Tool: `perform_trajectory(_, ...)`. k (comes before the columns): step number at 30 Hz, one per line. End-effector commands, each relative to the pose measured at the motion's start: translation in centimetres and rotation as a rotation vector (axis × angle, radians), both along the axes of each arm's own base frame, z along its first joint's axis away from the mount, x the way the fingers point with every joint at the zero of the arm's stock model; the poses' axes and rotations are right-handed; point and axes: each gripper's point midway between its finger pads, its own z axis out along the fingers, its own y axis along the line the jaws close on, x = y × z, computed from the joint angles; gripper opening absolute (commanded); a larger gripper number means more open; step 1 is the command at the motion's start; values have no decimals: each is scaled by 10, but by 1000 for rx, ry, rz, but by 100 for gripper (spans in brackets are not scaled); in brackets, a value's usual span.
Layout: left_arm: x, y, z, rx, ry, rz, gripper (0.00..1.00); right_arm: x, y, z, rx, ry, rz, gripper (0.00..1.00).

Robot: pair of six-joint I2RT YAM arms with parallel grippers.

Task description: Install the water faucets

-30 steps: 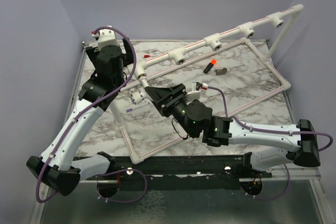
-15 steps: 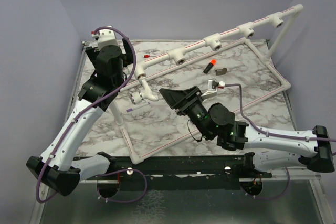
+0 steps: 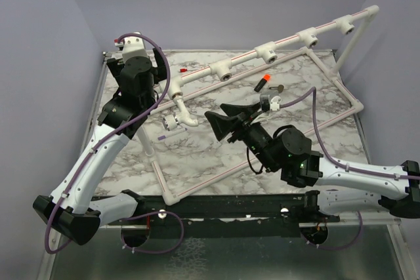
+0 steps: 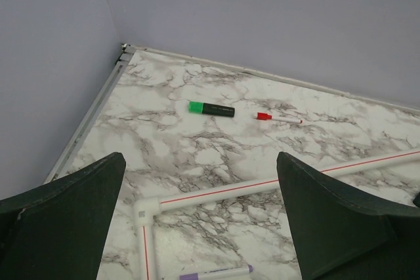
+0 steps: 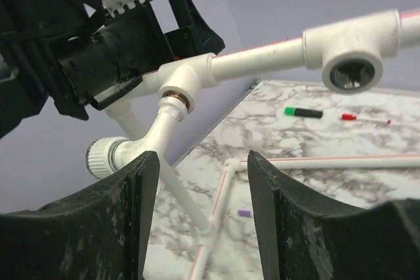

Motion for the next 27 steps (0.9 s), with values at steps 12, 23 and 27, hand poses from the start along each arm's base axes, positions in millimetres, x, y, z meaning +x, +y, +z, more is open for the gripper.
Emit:
perform_trajectory(12, -15, 1, -19, 80, 96, -52, 99, -40, 19, 2, -850, -917, 266, 83)
perform_trajectory(23, -15, 1, -21, 86, 100, -53, 99, -23, 38, -3, -1124, -1206, 191, 88)
perform_trajectory(27, -15, 2, -23, 89, 101, -52, 99, -17, 48, -1, -1172, -1300, 113, 88)
